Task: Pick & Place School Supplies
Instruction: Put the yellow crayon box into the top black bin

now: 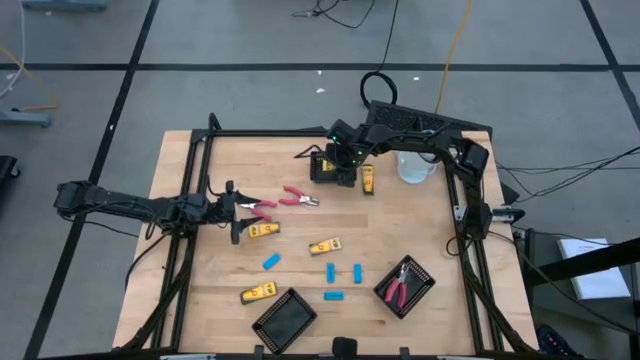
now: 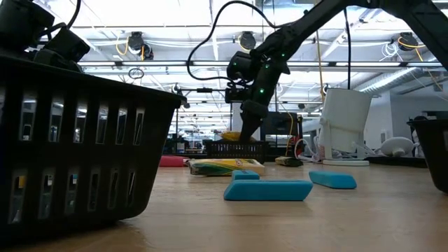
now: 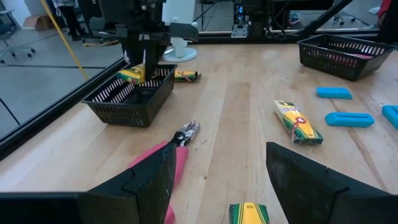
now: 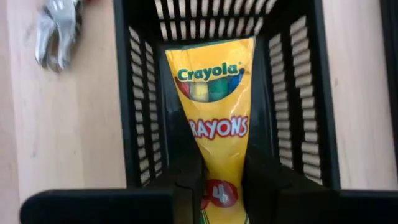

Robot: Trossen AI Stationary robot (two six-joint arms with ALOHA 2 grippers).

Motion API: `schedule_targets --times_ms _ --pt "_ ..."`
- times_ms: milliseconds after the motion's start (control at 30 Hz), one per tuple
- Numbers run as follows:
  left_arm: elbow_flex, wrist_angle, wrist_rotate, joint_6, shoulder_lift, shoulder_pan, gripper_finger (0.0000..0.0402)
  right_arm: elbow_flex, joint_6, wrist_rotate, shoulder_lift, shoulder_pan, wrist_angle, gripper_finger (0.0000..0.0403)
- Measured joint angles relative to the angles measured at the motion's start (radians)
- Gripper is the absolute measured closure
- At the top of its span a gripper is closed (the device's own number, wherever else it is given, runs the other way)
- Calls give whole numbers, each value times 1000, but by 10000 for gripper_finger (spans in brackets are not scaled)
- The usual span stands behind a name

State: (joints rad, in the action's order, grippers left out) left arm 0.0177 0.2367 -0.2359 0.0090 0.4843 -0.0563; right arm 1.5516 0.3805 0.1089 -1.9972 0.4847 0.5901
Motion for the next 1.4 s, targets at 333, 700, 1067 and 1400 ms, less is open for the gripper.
schedule_targets --times_ms 333,700,1067,1400 --pt "0 0 0 1 0 0 151 0 -5 0 0 -1 -9 300" --pt "0 -2 1 3 0 0 151 0 21 -1 0 -5 20 269" --pt "0 -6 2 5 0 0 151 0 -55 -139 91 -81 121 246" --pt "0 -24 5 -5 0 0 151 0 -323 -160 207 -168 308 212"
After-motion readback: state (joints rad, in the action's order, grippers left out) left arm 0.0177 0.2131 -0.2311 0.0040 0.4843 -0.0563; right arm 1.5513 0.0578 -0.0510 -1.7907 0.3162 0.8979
